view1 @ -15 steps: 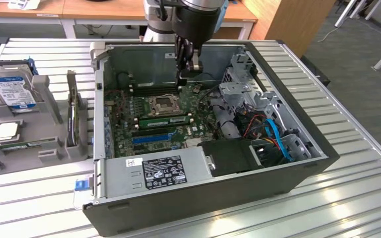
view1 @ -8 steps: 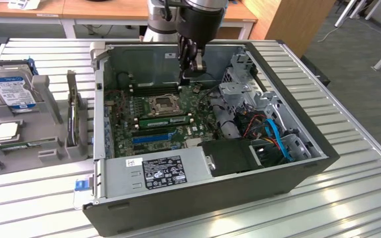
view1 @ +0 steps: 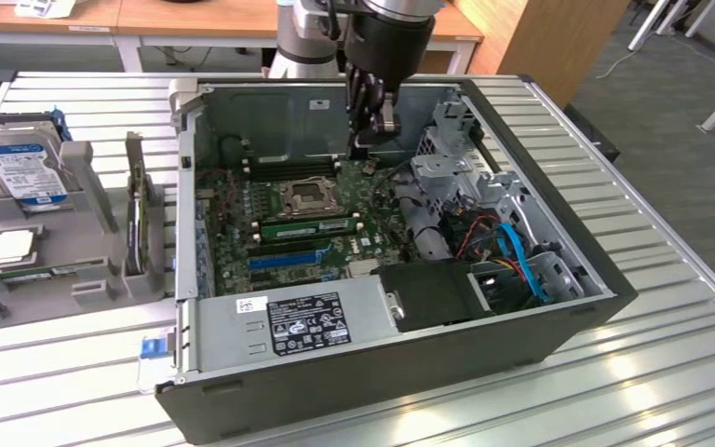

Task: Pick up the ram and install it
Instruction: 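Press down the ram until it locks into place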

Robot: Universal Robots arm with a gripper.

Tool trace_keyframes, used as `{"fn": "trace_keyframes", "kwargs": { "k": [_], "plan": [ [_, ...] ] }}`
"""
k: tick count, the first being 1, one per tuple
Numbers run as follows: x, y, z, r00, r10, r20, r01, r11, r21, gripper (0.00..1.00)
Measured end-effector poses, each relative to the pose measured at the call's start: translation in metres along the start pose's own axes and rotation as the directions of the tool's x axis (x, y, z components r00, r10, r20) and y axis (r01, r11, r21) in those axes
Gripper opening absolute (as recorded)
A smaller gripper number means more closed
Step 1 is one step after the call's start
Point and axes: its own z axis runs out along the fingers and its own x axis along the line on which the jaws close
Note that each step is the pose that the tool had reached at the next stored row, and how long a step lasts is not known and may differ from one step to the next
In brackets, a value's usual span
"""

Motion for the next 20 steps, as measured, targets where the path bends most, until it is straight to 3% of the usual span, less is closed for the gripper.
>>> {"fn": "trace_keyframes", "kwargs": {
  "k": [5,10,20],
  "plan": [
    [0.000,-0.0064,-0.0004,1.0000,-0.004,0.0003,0.004,1.0000,-0.0001,0.10],
    [0.000,-0.0065,0.0001,1.0000,-0.004,0.0004,0.004,1.0000,-0.0001,0.10],
    [0.000,-0.0075,0.0169,1.0000,-0.004,0.0004,0.004,1.0000,-0.0001,0.10]
  ]
}}
